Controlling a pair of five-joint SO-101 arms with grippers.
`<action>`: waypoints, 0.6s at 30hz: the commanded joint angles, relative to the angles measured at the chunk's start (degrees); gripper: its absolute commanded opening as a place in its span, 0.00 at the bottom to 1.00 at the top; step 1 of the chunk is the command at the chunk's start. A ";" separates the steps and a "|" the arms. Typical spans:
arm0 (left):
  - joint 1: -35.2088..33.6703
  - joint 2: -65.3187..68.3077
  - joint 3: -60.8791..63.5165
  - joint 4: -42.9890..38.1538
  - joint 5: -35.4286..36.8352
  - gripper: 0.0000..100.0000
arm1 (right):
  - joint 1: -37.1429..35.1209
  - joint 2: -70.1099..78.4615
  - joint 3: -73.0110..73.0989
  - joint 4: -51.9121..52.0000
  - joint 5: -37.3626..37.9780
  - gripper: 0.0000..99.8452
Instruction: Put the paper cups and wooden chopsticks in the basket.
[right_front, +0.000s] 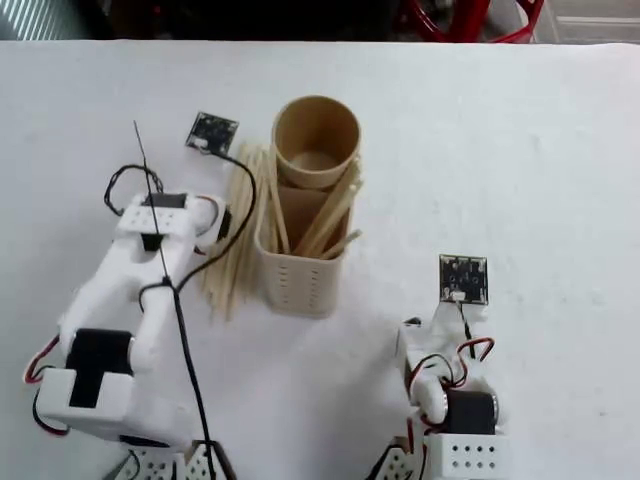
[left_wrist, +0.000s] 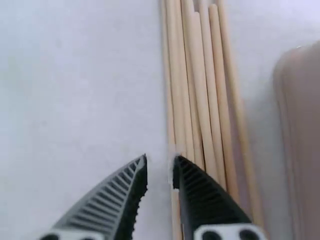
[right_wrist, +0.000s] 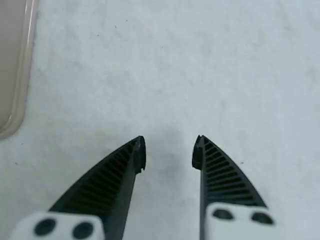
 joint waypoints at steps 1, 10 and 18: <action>0.22 -0.13 -2.81 0.35 -0.09 0.16 | -0.22 -0.48 0.53 0.40 0.44 0.16; 0.22 -0.04 -2.81 0.09 -0.09 0.14 | -0.22 -0.48 0.53 0.40 0.44 0.16; 0.22 -0.04 -2.81 -1.05 3.16 0.14 | -0.22 -0.48 0.53 0.40 0.44 0.16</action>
